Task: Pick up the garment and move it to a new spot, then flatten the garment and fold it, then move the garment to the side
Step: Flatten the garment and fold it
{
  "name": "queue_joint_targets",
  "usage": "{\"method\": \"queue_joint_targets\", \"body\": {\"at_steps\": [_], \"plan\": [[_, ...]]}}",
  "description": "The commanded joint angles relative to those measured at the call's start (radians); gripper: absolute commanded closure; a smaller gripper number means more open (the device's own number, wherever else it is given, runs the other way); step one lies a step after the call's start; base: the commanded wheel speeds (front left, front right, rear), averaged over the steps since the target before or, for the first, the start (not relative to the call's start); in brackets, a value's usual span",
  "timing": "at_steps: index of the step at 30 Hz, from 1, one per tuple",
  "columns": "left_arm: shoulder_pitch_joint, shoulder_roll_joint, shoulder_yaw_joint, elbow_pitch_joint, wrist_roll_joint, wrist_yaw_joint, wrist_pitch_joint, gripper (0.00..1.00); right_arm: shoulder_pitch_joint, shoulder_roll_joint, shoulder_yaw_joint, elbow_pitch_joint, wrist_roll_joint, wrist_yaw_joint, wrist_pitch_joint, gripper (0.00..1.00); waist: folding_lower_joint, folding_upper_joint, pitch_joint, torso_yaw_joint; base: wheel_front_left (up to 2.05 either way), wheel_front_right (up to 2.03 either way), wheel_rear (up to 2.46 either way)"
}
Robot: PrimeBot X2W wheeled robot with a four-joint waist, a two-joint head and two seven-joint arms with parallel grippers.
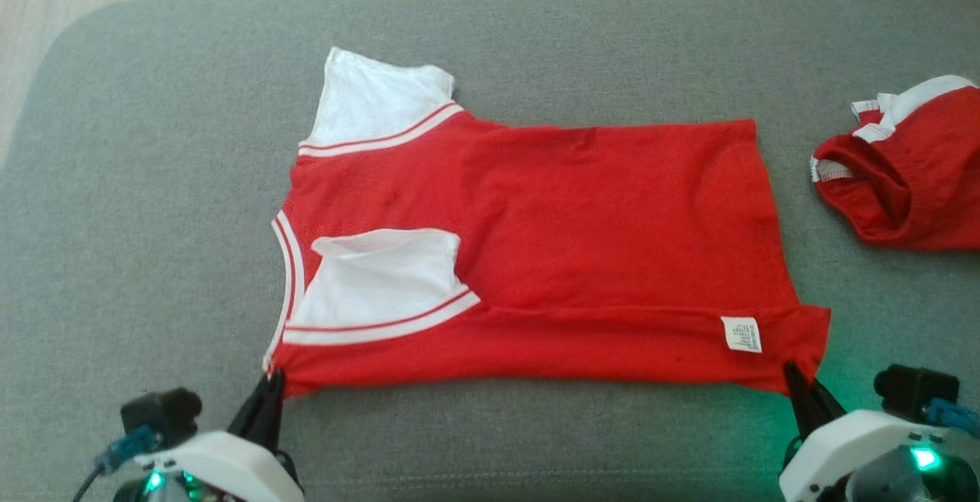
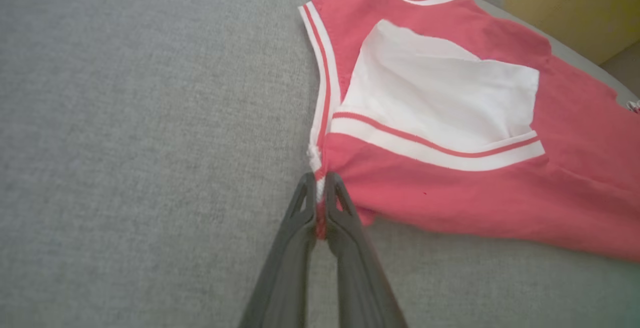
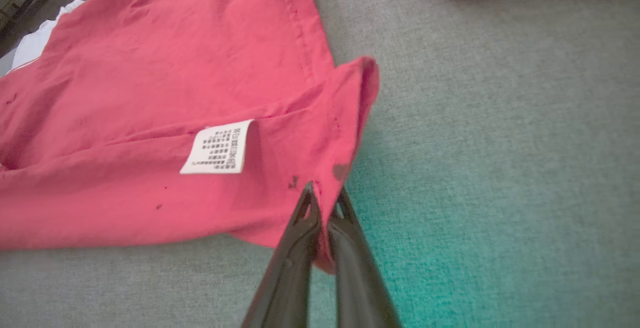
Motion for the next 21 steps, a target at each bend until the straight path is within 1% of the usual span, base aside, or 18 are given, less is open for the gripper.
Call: {"method": "queue_joint_targets", "body": {"at_steps": [1, 2, 3, 4, 5, 8, 15, 17, 21], "plan": [[-0.017, 0.013, 0.042, -0.032, -0.006, 0.010, 0.004, 1.00, -0.008, -0.009, 0.011, -0.033, 0.002, -0.001, -0.005, 1.00, 0.0000, 0.0000, -0.002, 0.000, 0.00, 0.00, 0.00], [-0.012, 0.012, 0.038, -0.030, -0.010, 0.009, 0.013, 1.00, -0.008, -0.009, 0.011, -0.030, 0.003, -0.001, -0.010, 0.93, 0.0000, 0.0000, -0.005, 0.000, 0.00, 0.00, 0.00], [-0.009, 0.012, 0.035, -0.028, -0.011, 0.010, 0.019, 1.00, -0.008, -0.009, 0.010, -0.027, 0.001, -0.001, -0.013, 0.20, 0.0000, 0.0000, -0.007, 0.001, 0.00, 0.00, 0.00], [-0.007, 0.011, 0.034, -0.025, -0.013, 0.012, 0.024, 0.69, -0.011, -0.009, 0.009, -0.026, -0.001, -0.001, -0.021, 0.00, 0.0000, 0.0000, -0.009, 0.001, 0.00, 0.00, 0.00], [-0.004, 0.011, 0.032, -0.021, -0.015, 0.015, 0.030, 0.00, -0.015, -0.009, 0.010, -0.026, -0.003, -0.001, -0.029, 0.00, 0.0000, 0.0000, -0.013, 0.000, 0.00, 0.00, 0.00], [0.002, 0.011, 0.029, -0.021, -0.013, 0.018, 0.029, 0.00, -0.028, -0.009, 0.011, -0.039, -0.014, -0.001, -0.069, 0.00, 0.0000, 0.0000, -0.024, -0.002, 0.00, 0.00, 0.00], [0.000, 0.011, 0.033, -0.084, 0.050, 0.050, -0.084, 0.00, -0.053, -0.019, 0.042, -0.125, -0.063, -0.001, -0.194, 0.00, 0.0000, 0.0000, -0.060, -0.003, 0.00, 0.00, 0.00], [-0.004, 0.012, 0.034, -0.106, 0.072, 0.063, -0.117, 0.00, -0.060, -0.023, 0.060, -0.155, -0.078, -0.001, -0.220, 0.00, 0.0000, 0.0000, -0.072, -0.003, 0.00, 0.00, 0.00], [-0.027, 0.022, 0.028, -0.153, 0.116, 0.075, -0.168, 0.00, -0.069, -0.035, 0.085, -0.205, -0.095, -0.001, -0.257, 0.00, 0.0000, 0.0000, -0.088, 0.000, 0.00, 0.00, 0.00]]}}
